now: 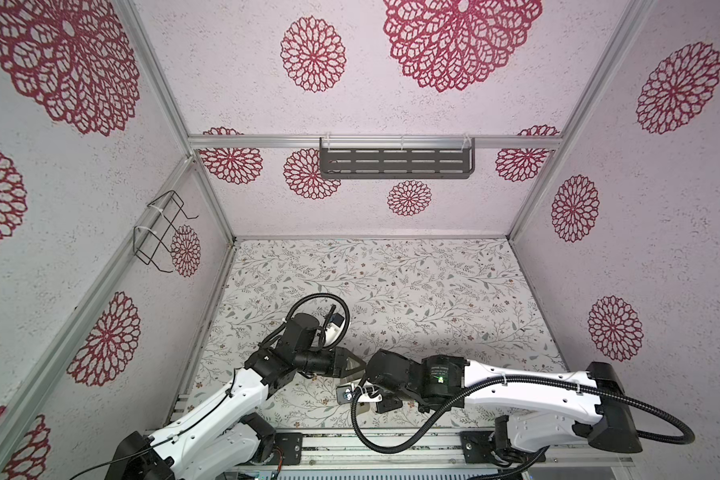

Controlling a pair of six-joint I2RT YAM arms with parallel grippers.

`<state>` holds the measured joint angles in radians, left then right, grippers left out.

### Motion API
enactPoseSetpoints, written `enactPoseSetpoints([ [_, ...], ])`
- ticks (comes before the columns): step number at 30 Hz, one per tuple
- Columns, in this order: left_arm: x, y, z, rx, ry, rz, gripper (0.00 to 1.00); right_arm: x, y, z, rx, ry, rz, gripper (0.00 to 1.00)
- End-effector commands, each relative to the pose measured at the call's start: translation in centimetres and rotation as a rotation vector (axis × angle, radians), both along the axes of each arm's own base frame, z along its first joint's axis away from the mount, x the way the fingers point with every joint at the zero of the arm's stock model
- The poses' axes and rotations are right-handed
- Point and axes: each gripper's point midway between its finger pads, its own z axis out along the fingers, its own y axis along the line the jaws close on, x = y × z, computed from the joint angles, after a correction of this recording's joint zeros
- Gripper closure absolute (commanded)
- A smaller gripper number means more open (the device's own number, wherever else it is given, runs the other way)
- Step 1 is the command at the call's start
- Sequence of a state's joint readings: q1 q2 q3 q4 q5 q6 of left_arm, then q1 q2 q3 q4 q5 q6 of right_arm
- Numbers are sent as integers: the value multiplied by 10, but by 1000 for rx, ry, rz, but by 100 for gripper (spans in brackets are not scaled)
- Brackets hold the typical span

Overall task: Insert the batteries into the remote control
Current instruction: 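Keep pressing the seated battery with the right gripper fingertips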

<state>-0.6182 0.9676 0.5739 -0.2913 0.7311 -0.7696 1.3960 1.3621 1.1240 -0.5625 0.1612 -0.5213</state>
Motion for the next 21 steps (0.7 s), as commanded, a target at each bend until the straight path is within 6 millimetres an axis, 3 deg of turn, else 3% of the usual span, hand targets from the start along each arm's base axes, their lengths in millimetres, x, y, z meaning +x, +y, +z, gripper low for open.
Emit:
enactPoseSetpoints([
  [1, 0, -11, 35, -114, -84, -52, 100, -12, 3, -11, -31, 48, 25, 82],
  [21, 1, -9, 38, -122, -90, -47, 100, -10, 3, -26, -59, 39, 11, 85],
])
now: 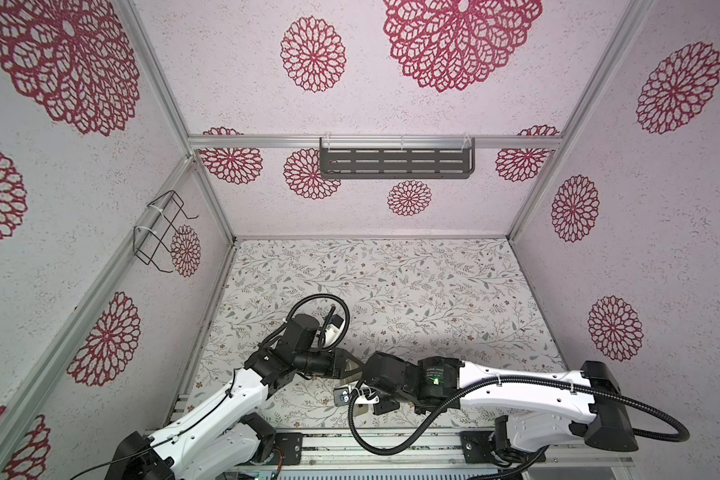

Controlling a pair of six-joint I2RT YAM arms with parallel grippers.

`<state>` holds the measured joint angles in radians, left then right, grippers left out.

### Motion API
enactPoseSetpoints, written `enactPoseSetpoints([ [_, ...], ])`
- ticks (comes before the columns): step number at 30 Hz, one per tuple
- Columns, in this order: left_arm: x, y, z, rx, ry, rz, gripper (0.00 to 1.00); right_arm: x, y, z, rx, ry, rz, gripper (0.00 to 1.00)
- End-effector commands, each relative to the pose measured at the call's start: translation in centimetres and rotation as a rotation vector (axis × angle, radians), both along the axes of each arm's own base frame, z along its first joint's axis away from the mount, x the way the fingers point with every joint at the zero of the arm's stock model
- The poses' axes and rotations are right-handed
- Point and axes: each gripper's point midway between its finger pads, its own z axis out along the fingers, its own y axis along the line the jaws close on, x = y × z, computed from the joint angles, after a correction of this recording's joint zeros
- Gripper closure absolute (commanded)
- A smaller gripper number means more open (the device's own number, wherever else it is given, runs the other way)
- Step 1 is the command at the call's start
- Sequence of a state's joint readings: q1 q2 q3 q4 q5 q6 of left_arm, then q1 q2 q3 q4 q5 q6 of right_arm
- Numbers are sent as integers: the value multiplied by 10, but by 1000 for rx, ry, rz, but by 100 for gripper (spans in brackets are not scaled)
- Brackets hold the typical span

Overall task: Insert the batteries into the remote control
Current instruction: 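Keep pressing the seated battery with the right gripper fingertips, then lift the right gripper off the remote and move over the second battery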

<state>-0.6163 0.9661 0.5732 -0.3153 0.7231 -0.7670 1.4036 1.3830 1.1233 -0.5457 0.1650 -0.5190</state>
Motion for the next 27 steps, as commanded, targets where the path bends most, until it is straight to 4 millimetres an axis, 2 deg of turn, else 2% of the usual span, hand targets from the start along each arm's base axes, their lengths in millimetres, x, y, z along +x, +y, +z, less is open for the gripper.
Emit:
enactPoseSetpoints([
  [1, 2, -12, 42, -140, -103, -53, 100, -8, -2, -23, -58, 37, 6, 85],
  [19, 6, -10, 43, -151, -98, -40, 100, 7, 0, -25, -27, -19, -67, 92],
  [23, 10, -7, 39, -130, -98, -19, 100, 11, -1, -9, 7, -41, -85, 91],
  [27, 19, -1, 32, -93, -100, 26, 100, 14, -2, 21, 94, -53, -125, 81],
])
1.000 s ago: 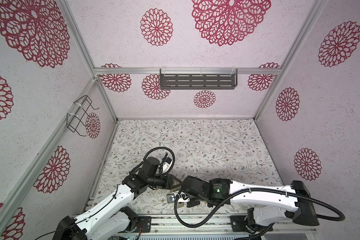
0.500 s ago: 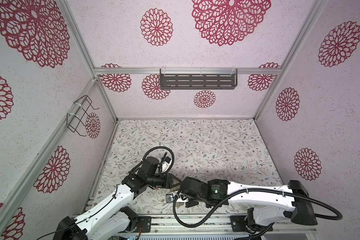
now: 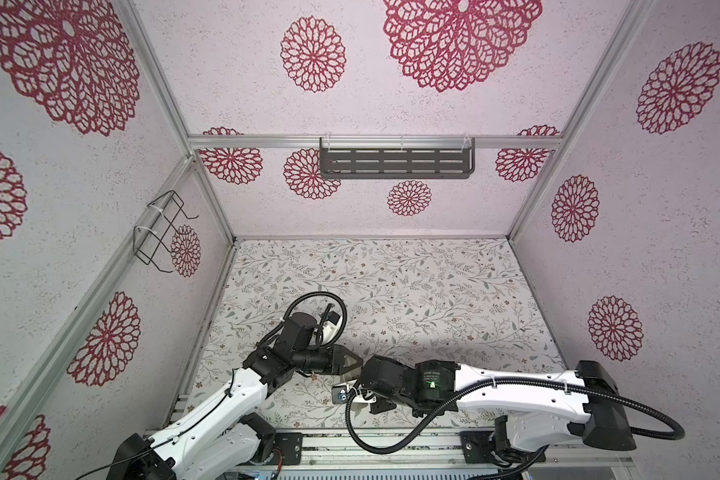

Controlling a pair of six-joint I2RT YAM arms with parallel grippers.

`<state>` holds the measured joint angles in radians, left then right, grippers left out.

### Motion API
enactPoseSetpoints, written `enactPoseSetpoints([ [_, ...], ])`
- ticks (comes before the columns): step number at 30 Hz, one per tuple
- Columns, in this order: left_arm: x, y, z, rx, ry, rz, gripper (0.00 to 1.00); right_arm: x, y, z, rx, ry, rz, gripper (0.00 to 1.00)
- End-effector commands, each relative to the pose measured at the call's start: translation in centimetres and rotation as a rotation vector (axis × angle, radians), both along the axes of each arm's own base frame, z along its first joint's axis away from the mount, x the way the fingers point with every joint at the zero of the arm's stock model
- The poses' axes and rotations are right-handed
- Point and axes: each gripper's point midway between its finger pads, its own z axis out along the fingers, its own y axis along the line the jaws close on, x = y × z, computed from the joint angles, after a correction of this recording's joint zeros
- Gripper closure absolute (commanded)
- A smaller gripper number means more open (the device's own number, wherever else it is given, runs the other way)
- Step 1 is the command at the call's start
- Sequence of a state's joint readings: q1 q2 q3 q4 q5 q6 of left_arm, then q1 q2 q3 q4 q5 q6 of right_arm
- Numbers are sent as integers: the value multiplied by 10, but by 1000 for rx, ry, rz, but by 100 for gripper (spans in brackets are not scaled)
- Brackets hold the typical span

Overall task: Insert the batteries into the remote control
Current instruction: 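Lift the right gripper off the remote and move over the second battery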

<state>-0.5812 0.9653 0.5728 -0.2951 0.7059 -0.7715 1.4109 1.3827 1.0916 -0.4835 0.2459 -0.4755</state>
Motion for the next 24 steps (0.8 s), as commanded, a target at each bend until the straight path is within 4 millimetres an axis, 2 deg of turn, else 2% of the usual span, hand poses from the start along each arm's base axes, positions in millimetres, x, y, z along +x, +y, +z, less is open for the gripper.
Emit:
enactPoseSetpoints([
  [1, 7, -5, 27, -77, -83, -15, 100, 4, -4, 31, 92, -16, -61, 77],
  [4, 13, -1, 20, -46, -83, 19, 100, 4, -8, 60, 207, -1, -104, 58],
  [6, 17, 2, 16, -32, -81, 44, 100, 4, -15, 76, 278, 15, -130, 50],
  [10, 26, 9, 9, -7, -79, 90, 100, 11, -34, 89, 355, 14, -215, 45],
  [15, 41, 26, 2, 16, -83, 194, 100, 35, -64, 72, 363, 4, -409, 37],
  [19, 51, 40, -3, 35, -99, 275, 100, 51, -75, 52, 390, 74, -532, 31],
  [24, 58, 54, -7, 72, -122, 351, 100, 73, -77, 25, 414, 165, -680, 31],
])
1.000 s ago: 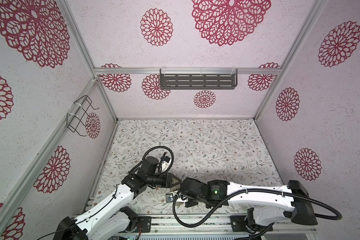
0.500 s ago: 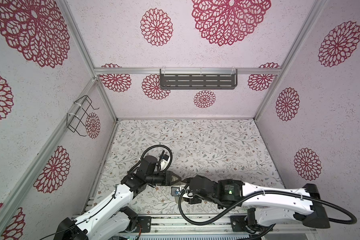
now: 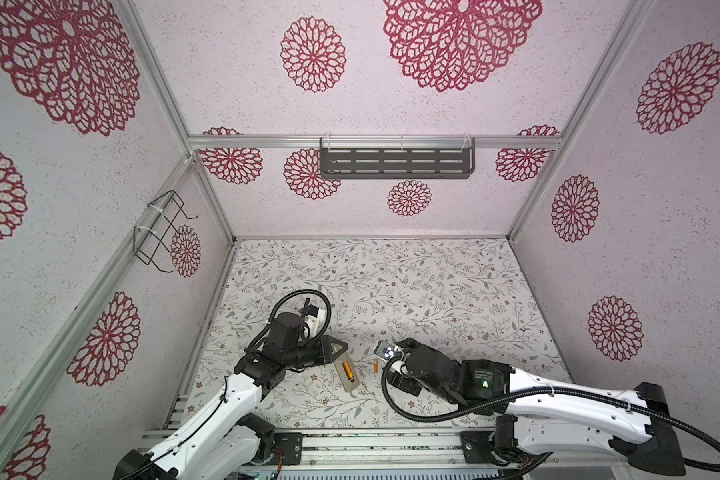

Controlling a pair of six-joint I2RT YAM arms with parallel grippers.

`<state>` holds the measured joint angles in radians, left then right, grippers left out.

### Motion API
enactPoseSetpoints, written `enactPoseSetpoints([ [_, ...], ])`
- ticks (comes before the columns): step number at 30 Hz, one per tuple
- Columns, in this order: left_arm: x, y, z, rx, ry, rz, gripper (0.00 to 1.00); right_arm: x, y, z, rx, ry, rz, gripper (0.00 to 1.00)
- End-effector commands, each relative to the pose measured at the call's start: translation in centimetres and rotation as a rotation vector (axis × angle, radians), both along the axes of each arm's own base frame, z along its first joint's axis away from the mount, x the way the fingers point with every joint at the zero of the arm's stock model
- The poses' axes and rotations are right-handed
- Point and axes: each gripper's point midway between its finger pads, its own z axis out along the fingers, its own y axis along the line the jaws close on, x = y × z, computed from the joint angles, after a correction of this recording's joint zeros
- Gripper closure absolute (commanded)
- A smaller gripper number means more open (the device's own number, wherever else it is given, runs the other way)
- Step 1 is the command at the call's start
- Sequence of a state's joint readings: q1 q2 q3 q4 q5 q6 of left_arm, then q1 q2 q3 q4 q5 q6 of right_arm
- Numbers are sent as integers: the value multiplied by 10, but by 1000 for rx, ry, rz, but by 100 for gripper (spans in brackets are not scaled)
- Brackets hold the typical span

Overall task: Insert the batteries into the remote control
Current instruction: 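Lift the right gripper off the remote and move over the second battery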

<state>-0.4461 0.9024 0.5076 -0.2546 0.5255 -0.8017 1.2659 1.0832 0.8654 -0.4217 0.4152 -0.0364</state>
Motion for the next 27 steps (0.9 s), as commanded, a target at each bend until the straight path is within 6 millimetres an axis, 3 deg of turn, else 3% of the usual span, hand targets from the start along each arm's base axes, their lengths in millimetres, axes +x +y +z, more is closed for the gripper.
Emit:
enactPoseSetpoints([
  [1, 11, 11, 9, 11, -67, 67, 100, 16, 5, 1, 130, 70, -135, 31],
  [8, 13, 19, 7, 14, -75, 96, 100, 37, 9, -30, 132, 183, -257, 33],
  [17, 14, 28, 11, 11, -111, 147, 100, 43, 33, -68, 175, 313, -355, 38],
  [27, 16, 29, 10, -1, -118, 155, 100, 43, 44, -100, 148, 365, -371, 40],
])
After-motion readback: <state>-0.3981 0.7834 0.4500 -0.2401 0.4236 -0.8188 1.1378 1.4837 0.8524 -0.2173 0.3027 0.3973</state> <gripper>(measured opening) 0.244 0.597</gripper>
